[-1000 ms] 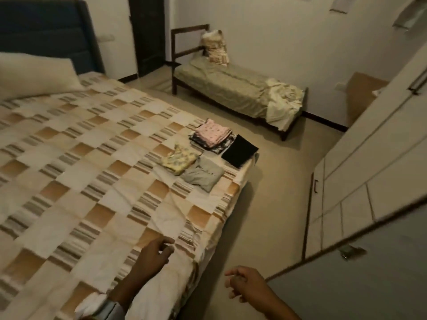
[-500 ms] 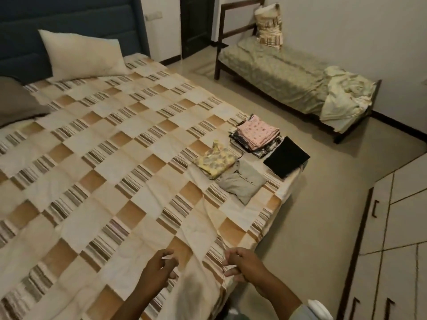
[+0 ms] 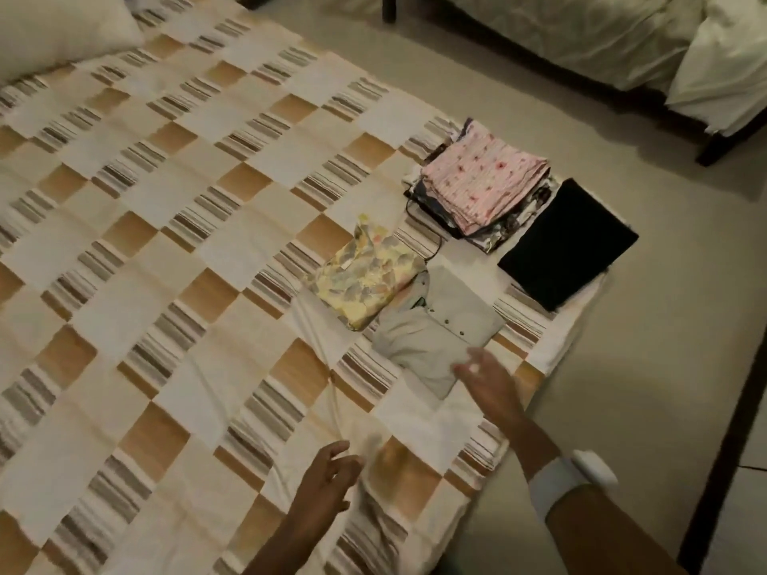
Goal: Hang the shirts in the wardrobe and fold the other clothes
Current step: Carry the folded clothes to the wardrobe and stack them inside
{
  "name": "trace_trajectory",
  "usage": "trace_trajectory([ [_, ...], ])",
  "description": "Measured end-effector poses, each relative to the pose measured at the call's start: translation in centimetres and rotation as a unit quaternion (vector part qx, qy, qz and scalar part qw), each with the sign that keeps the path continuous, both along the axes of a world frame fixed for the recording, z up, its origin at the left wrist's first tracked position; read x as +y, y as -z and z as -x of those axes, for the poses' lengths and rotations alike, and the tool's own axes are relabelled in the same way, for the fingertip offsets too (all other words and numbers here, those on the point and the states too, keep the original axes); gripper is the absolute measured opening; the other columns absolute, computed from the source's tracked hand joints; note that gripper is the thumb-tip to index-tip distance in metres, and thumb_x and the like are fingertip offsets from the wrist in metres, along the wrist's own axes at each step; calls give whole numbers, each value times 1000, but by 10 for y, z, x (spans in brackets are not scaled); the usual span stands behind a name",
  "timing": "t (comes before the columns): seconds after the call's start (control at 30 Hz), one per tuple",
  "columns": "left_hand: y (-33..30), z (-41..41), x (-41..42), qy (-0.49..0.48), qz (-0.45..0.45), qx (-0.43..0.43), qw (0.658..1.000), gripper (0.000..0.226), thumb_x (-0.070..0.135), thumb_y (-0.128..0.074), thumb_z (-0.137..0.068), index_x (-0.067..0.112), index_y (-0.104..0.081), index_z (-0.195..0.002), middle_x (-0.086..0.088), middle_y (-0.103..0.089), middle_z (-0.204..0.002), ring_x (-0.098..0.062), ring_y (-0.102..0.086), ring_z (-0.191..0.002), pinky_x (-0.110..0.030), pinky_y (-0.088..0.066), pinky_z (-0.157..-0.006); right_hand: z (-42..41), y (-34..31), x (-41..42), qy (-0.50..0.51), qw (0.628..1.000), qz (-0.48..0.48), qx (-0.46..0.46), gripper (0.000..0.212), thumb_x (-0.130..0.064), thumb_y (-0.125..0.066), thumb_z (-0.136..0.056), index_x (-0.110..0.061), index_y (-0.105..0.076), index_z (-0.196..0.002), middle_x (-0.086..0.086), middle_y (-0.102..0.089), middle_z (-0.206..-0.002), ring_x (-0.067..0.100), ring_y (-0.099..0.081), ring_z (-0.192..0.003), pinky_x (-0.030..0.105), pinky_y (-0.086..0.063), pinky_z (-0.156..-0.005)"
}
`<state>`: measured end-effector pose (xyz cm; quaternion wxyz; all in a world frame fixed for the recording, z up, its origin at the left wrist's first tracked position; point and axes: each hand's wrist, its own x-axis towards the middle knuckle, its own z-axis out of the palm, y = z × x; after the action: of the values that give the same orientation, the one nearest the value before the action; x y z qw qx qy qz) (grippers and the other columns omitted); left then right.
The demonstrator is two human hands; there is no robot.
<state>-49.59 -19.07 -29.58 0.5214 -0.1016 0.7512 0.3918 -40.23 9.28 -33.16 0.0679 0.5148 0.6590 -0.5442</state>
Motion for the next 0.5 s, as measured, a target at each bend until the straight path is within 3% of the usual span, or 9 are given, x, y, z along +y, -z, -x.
trace_trajectory([
  [0.13, 43, 17, 80, 6, -35, -23, 999, 39, 44, -74, -90, 32, -59, -124, 4, -70, -117, -16, -68, -105, -40, -58, -91, 39, 43, 86, -21, 994, -106, -19, 78, -47, -76, -90, -15, -43, -153, 11, -45, -154, 30, -46, -140, 41, -41, -113],
  [0.23, 86, 29, 142, -135, -92, -95, 982, 30, 35, -77, -87, 18, -66, -110, -3, -69, -99, -15, -65, -82, -34, -54, -75, 61, 89, 136, -63, 993, -94, -24, 102, -61, -72, -87, -19, -21, -164, 5, -21, -170, 24, -23, -155, 42, -22, -126],
  [0.3, 98, 39, 164, -236, -123, -126, 956, 15, 24, -72, -96, 11, -67, -103, -3, -68, -79, -12, -63, -64, -28, -56, -63, 72, 103, 144, -84, 994, -70, -24, 111, -71, -69, -84, -23, -11, -166, 2, -14, -172, 23, -17, -157, 44, -19, -127],
  [0.33, 113, 41, 178, -267, -126, -133, 946, 12, 22, -70, -97, 10, -67, -101, -1, -65, -71, -11, -60, -59, -27, -57, -62, 73, 117, 150, -99, 991, -83, -46, 114, -76, -67, -81, -23, -11, -165, 2, -15, -172, 25, -18, -156, 46, -21, -126],
  [0.43, 131, 47, 197, -285, -122, -127, 942, 28, 28, -75, -94, 11, -70, -116, -4, -59, -67, -13, -57, -59, -34, -57, -84, 83, 131, 148, -131, 977, -139, -94, 109, -84, -64, -76, -21, -31, -158, 9, -37, -157, 33, -35, -145, 50, -37, -116],
  [0.5, 140, 45, 198, -282, -149, -126, 939, 33, 30, -75, -94, 11, -68, -121, -11, -76, -90, -20, -73, -81, -39, -56, -96, 83, 135, 143, -115, 984, -110, -82, 93, -79, -70, -75, -18, -50, -142, 8, -56, -137, 31, -54, -126, 45, -49, -103],
])
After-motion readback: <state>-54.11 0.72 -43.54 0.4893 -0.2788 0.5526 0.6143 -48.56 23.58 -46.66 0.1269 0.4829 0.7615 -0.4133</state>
